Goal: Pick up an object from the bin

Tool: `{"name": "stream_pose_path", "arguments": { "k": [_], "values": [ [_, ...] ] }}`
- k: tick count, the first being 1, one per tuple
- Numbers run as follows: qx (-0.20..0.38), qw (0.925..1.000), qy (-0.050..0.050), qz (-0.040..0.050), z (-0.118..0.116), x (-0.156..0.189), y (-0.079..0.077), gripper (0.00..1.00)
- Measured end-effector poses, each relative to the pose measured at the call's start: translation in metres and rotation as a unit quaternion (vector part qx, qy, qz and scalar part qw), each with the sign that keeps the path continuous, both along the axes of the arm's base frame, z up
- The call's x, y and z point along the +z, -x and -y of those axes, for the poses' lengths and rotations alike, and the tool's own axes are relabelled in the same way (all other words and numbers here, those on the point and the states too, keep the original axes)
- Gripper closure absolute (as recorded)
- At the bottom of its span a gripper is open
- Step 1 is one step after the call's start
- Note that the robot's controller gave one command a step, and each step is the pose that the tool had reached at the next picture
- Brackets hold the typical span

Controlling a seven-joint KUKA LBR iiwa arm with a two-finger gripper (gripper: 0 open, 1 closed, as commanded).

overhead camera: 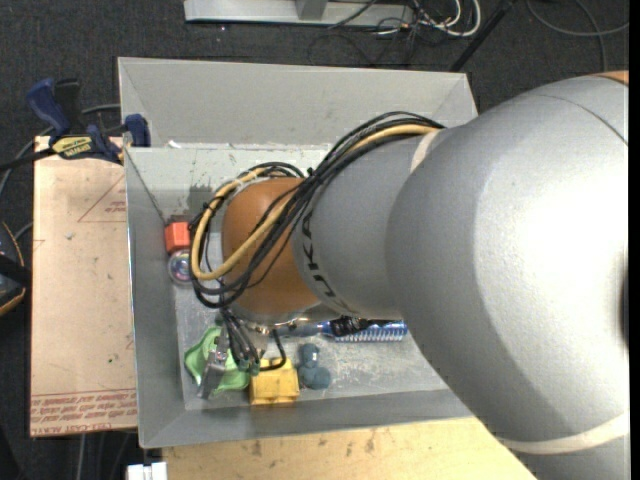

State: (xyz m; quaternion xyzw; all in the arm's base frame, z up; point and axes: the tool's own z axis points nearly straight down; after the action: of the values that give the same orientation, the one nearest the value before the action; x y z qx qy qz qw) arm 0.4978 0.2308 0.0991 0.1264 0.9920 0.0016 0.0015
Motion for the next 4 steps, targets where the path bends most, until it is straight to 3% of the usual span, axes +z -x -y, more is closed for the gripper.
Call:
{"name": "stream_pose_path", "arguments": {
  "k": [1,2,4],
  "values": [
    [-0.124,0.9923,-0.002,-0.0012,0.002,-0.026,-0.016,0.0],
    [-0.124,0.9923,-0.002,0.0008,0.002,-0.024,-0.018,1.0],
    [-0.121,0.9926,0.0,-0.0011,0.001,0.013,-0.018,1.0]
  ]
}}
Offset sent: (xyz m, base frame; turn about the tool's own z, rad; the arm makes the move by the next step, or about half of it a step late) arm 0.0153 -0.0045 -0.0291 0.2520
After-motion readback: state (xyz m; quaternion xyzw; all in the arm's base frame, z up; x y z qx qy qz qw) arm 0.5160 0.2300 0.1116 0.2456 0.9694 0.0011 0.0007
